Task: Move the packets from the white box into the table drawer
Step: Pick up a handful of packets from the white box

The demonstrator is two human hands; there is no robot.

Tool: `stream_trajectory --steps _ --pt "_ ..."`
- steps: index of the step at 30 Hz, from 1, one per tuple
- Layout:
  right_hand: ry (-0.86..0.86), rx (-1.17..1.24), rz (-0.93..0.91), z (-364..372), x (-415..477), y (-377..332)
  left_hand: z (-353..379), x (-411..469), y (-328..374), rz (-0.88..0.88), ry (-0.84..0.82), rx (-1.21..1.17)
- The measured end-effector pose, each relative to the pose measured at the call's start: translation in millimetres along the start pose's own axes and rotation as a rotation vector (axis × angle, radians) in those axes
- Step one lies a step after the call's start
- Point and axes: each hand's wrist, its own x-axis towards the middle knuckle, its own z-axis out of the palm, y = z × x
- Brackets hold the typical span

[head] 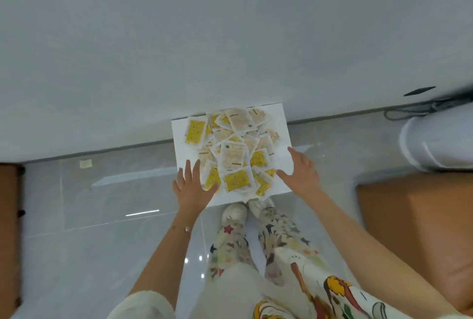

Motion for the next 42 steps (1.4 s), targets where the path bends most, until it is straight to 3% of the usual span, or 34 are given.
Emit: stream_trajectory --steps 5,10,16,20,27,31,38,42 --pt "-0.129 0.114 0.089 65 72 21 80 48 7 -0.188 -0.065 -0.234" --pt "-0.203 0.228 0.177 116 104 27 123 75 26 -0.293 0.029 -0.436" --pt "-0.153 0.015 0.116 148 106 37 152 73 27 -0.3 -0.008 -0.182" --pt "-0.066 -0.051 0.063 149 111 48 156 77 19 -0.392 0.017 -0.215" --pt "-0.075 0.49 0.276 138 117 57 148 75 4 -0.468 0.075 -0.233" --pt "-0.024 0.588 0.386 131 117 72 150 74 1 -0.503 0.088 -0.322" --pt "0.038 1.019 0.556 130 101 95 150 64 1 -0.635 0.09 -0.426" --pt "0.017 1.081 0.549 123 97 94 153 55 -10 -0.65 0.08 -0.6"
